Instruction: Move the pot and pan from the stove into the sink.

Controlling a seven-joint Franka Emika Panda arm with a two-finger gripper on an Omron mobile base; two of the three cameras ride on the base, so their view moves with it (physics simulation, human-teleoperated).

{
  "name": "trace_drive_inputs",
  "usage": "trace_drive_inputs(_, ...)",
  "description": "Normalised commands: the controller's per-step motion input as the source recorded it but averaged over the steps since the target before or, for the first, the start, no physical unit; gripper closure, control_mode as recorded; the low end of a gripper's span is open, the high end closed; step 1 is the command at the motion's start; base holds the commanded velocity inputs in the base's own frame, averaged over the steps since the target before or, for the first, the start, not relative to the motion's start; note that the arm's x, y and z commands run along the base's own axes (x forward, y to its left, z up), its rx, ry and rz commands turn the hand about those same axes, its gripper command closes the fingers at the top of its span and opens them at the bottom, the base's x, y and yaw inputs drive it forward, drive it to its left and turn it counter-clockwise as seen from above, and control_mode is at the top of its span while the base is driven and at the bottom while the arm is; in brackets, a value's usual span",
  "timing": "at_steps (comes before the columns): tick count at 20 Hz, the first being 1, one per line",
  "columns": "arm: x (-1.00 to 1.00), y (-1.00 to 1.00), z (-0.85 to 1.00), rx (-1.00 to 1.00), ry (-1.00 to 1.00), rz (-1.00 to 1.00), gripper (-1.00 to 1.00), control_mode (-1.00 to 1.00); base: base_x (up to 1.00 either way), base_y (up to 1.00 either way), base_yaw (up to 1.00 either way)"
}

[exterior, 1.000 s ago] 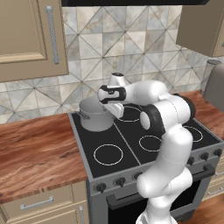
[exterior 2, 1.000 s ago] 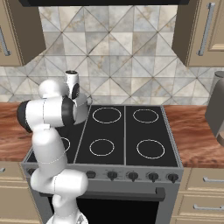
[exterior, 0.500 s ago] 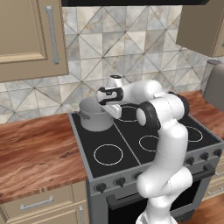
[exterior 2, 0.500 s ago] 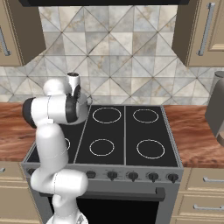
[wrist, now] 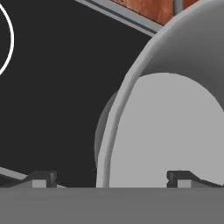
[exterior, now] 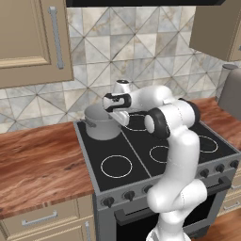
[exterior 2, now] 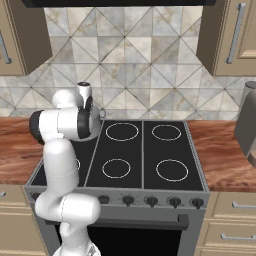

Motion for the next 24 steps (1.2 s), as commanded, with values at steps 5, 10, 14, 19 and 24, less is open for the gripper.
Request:
trace_drive_inputs(5, 0.02, 0.02, -0.03, -0.01, 0.01, 0.00, 1.00, -1.00, 0.00, 0.00, 0.00)
trace_drive_inputs(10, -0.09, -0.08, 0.13, 0.01, 0.00, 0.00, 1.00, -1.00, 0.00, 0.00, 0.00)
trace_drive_inputs(14, -0.27, -0.10, 0.42, 0.00, 0.00, -0.02, 1.00, -1.00, 0.00, 0.00, 0.00)
trace_drive_inputs(19, -0.51, -0.11, 0.61, 0.00, 0.00, -0.02, 1.00, -1.00, 0.00, 0.00, 0.00)
trace_drive_inputs(24, -0.77, -0.12, 0.64, 0.00, 0.00, 0.00, 1.00, -1.00, 0.00, 0.00, 0.00)
